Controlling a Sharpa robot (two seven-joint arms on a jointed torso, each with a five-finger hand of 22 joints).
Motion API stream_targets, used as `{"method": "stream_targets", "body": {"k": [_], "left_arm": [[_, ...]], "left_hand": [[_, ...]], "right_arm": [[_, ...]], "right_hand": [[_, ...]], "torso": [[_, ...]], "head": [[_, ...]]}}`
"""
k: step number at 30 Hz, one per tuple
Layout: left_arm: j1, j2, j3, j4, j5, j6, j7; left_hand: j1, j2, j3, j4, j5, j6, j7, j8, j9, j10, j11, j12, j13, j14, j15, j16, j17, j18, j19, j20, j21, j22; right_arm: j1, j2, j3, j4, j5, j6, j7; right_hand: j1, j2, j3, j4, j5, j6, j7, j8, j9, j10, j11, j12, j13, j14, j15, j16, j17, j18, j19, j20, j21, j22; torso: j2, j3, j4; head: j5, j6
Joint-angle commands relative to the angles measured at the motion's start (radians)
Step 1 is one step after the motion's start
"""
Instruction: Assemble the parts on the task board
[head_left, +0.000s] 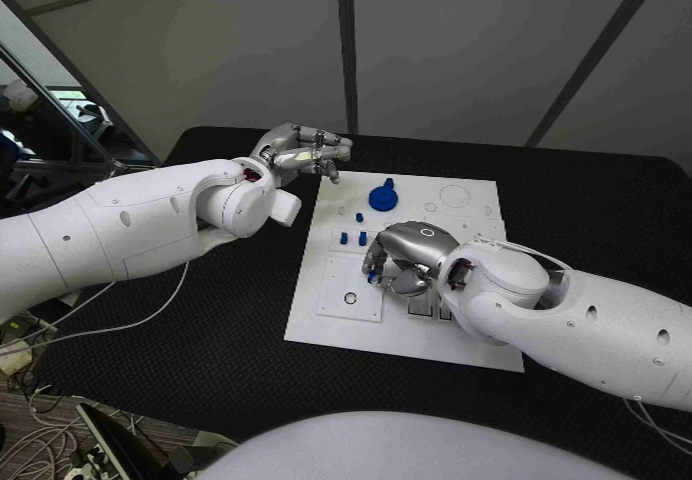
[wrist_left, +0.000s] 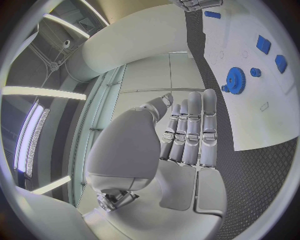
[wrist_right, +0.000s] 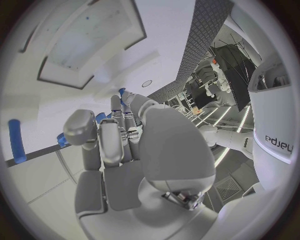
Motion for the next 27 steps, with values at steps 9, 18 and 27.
{"method": "stream_targets", "body": {"k": [9, 18, 27], "left_arm": [[0.002, 0.001, 0.001, 0.001, -0.003, 0.014, 0.001], [0.003, 0.002, 0.001, 0.000, -0.003, 0.016, -0.002], [0.003, 0.002, 0.001, -0.002, -0.003, 0.019, -0.004]], "left_hand": [[0.002, 0.010, -0.007, 0.001, -0.001, 0.004, 0.001, 0.002, -0.001, -0.009, -0.002, 0.005, -0.002, -0.006, 0.002, -0.004, -0.002, -0.004, 0.002, 0.002, -0.005, -0.001], [0.001, 0.010, -0.008, 0.001, -0.001, 0.003, 0.001, 0.002, -0.001, -0.011, -0.002, 0.004, -0.003, -0.007, 0.003, -0.004, -0.003, -0.004, 0.001, 0.003, -0.006, -0.002], [0.001, 0.010, -0.008, 0.001, -0.001, 0.003, 0.001, 0.002, -0.001, -0.011, -0.002, 0.004, -0.003, -0.007, 0.003, -0.004, -0.003, -0.004, 0.001, 0.003, -0.006, -0.002]], "right_arm": [[-0.004, 0.006, -0.020, -0.008, -0.013, 0.031, -0.005], [-0.004, -0.002, -0.022, -0.007, -0.015, -0.036, -0.013], [-0.004, -0.031, -0.022, 0.021, -0.024, -0.124, -0.012]], "right_hand": [[-0.050, -0.024, -0.014, 0.011, 0.024, -0.039, 0.019, -0.031, -0.010, -0.037, 0.015, -0.049, -0.018, 0.044, 0.008, 0.012, 0.004, -0.008, -0.004, 0.007, 0.000, -0.009], [-0.072, -0.052, -0.049, 0.012, 0.033, -0.099, 0.032, -0.069, -0.021, -0.137, 0.042, -0.087, -0.041, 0.007, 0.031, -0.051, -0.082, -0.001, -0.030, 0.030, -0.024, -0.046], [-0.069, -0.055, -0.068, 0.007, 0.034, -0.125, 0.024, -0.080, -0.022, -0.171, 0.042, -0.078, -0.043, -0.003, 0.032, -0.060, -0.098, 0.002, -0.039, 0.033, -0.031, -0.057]], "torso": [[-0.001, 0.0000, 0.0001], [-0.001, 0.0004, -0.0002], [-0.001, 0.0003, -0.0008]], "head": [[0.002, -0.003], [0.001, -0.002], [-0.002, 0.002]]}}
